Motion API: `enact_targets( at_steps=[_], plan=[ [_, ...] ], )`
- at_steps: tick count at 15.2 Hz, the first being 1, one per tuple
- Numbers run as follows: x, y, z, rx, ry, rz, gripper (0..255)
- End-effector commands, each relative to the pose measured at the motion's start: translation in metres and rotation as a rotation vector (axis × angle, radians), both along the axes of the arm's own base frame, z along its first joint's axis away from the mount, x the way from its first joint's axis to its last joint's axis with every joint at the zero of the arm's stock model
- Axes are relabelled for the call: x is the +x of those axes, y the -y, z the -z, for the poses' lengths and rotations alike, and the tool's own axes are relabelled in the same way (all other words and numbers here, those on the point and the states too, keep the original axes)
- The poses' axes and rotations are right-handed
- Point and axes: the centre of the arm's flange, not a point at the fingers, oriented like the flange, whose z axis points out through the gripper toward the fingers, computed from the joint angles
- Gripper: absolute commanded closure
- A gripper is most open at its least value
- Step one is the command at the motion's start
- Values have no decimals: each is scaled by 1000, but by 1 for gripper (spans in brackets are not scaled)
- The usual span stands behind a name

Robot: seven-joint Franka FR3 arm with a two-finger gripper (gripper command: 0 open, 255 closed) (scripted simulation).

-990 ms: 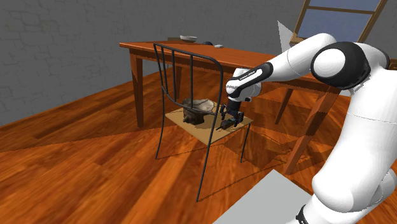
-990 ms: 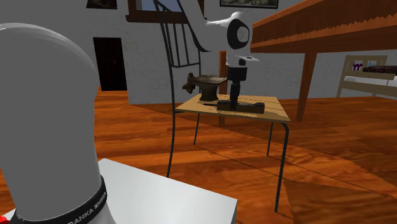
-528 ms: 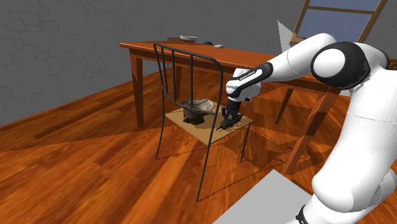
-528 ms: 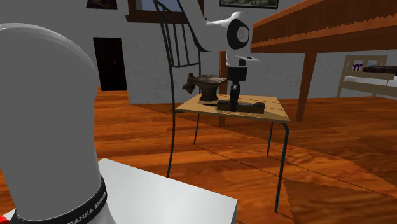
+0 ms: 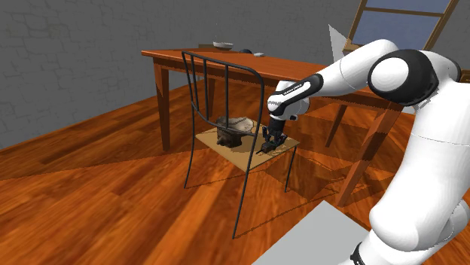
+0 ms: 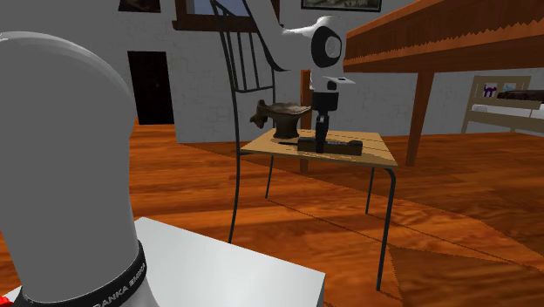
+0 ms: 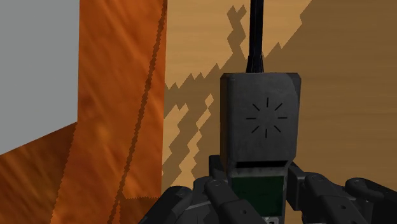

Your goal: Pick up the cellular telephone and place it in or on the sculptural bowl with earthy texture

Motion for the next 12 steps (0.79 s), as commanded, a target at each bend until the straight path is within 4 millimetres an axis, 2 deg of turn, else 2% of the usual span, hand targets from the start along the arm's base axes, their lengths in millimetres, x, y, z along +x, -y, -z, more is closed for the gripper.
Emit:
enact_targets(
  at_steps=[1, 12],
  plan=[
    [0, 0, -5, 0, -1, 0, 255],
    [0, 0, -63, 0, -1, 0, 255]
  ],
)
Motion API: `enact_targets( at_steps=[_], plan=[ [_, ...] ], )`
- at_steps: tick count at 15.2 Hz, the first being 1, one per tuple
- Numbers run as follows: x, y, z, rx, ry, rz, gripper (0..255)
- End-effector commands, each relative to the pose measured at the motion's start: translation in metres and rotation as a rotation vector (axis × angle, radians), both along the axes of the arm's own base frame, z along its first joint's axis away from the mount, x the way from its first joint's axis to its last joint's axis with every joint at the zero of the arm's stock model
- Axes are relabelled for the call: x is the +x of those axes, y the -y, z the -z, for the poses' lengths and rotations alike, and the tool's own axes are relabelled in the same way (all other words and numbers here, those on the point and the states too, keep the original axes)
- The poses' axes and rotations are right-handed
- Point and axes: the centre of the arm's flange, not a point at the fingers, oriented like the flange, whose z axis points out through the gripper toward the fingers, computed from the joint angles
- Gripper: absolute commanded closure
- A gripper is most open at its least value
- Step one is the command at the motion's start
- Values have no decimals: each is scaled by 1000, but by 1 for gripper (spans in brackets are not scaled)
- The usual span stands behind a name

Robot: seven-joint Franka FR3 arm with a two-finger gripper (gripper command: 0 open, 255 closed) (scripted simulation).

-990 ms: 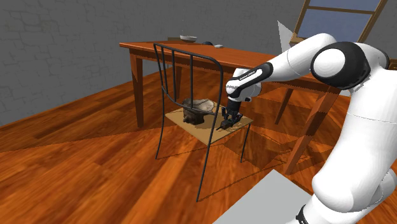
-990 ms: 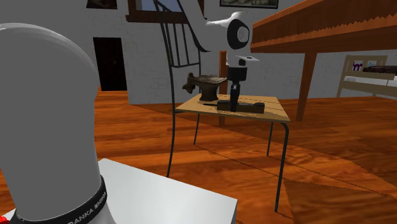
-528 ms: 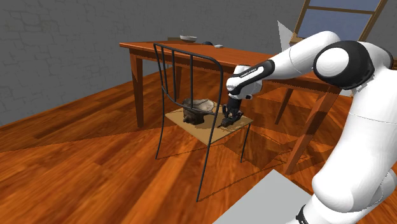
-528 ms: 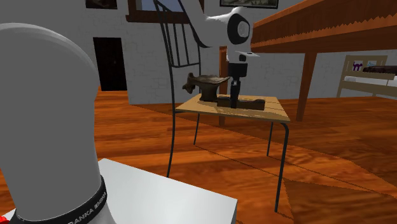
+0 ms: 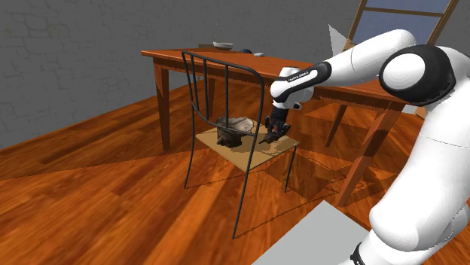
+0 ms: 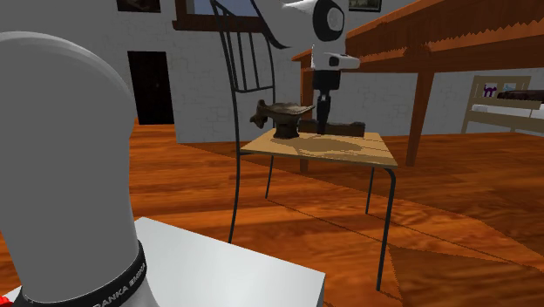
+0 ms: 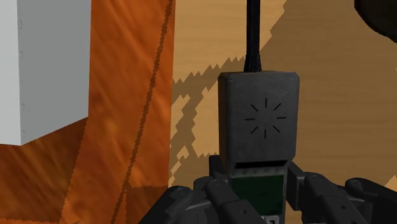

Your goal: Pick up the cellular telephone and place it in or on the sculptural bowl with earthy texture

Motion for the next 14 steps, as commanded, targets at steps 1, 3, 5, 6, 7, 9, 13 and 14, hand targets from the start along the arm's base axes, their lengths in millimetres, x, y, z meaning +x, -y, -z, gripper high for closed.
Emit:
enact_targets(
  at_steps=[1, 3, 5, 6, 7, 9, 13, 14],
  plan=[
    [0, -1, -11, 0, 0, 0, 255],
    [0, -1, -22, 0, 0, 0, 255],
    [0, -1, -32, 0, 0, 0, 255],
    [0, -1, -38, 0, 0, 0, 255],
    [0, -1, -43, 0, 0, 0, 255],
    [0, -1, -53, 0, 0, 0, 255],
    [0, -1, -75, 0, 0, 0, 255],
    [0, -1, -80, 0, 0, 0, 255]
  ],
)
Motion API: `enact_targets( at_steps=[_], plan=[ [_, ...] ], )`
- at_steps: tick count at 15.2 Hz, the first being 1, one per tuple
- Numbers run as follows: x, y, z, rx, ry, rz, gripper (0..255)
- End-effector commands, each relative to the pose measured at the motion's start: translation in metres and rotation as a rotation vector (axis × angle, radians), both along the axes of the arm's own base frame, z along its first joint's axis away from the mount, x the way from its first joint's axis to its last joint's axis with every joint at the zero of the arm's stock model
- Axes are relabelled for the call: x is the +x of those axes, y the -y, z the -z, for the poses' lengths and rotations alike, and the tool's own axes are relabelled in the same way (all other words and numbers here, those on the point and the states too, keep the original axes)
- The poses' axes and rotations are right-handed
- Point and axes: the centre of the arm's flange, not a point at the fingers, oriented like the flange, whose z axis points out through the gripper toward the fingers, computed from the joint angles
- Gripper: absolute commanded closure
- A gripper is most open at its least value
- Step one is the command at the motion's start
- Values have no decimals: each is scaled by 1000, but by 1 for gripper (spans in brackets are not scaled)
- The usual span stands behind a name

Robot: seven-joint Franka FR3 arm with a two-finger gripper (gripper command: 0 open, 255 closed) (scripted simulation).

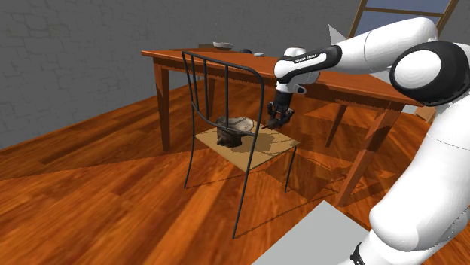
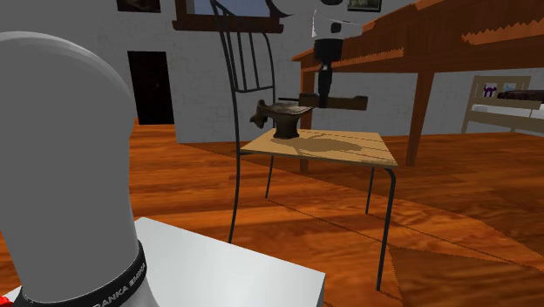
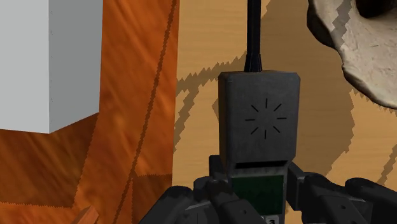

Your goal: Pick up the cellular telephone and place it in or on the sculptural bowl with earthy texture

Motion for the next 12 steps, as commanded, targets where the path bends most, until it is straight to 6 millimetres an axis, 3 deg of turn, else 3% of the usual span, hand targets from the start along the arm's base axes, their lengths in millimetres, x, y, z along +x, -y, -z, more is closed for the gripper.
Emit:
enact_targets(
  at_steps=[1, 12],
  plan=[
    [0, 0, -10, 0, 0, 0, 255],
    [0, 0, -68, 0, 0, 0, 255]
  ],
)
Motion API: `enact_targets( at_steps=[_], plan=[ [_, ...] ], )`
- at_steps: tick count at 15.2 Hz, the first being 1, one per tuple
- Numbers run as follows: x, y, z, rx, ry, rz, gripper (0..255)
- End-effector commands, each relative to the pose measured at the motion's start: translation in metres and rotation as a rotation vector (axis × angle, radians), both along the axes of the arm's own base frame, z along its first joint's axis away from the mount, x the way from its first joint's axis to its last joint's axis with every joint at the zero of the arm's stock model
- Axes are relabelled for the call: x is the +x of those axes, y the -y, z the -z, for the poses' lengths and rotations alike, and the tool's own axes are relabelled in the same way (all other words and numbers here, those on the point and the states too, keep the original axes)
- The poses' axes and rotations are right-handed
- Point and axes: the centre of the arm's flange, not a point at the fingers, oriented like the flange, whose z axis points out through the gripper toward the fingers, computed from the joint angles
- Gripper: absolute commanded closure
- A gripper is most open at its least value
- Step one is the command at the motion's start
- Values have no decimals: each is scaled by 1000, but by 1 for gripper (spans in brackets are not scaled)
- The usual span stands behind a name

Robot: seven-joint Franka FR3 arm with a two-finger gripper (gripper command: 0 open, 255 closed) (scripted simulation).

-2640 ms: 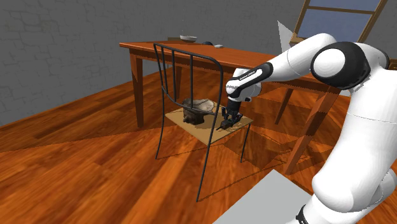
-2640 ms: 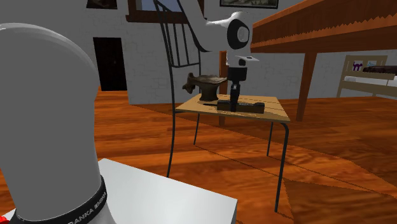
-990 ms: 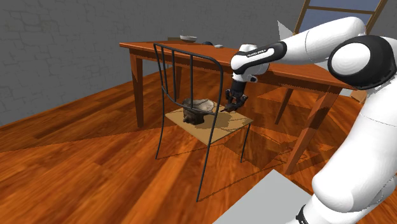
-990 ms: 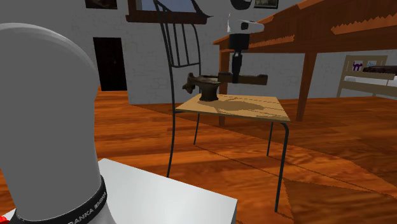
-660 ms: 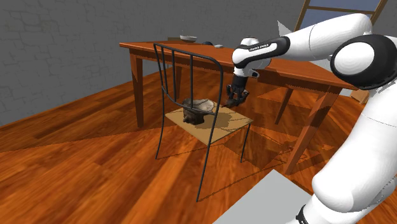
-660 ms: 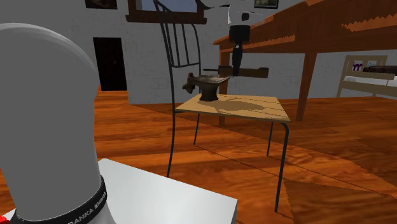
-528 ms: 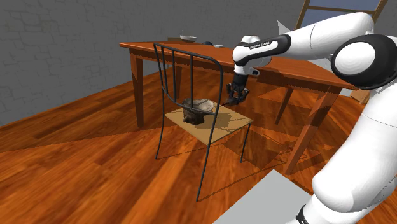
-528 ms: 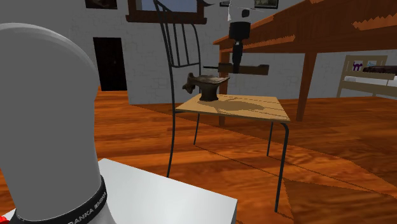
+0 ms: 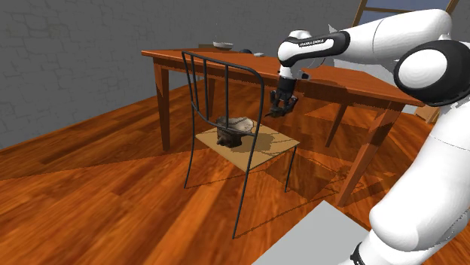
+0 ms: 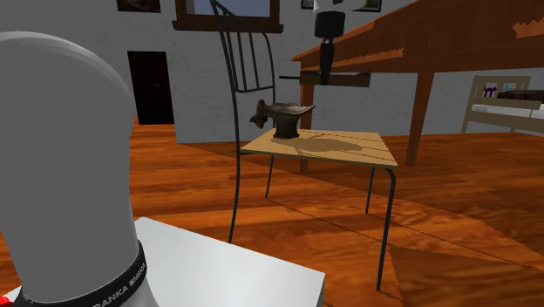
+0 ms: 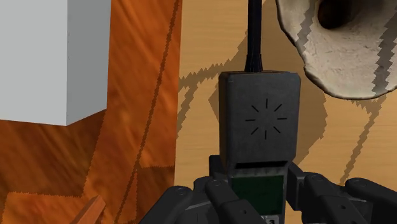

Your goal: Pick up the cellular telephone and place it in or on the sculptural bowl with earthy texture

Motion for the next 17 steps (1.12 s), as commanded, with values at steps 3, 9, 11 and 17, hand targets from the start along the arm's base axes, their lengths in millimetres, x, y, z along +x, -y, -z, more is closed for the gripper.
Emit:
enact_targets(
  at_steps=[3, 9, 11, 17],
  plan=[
    [0, -1, -23, 0, 0, 0, 255],
    [33, -42, -28, 0, 0, 0, 255],
    [49, -63, -28, 0, 0, 0, 255],
    [98, -125, -27, 0, 0, 0, 255]
  ],
)
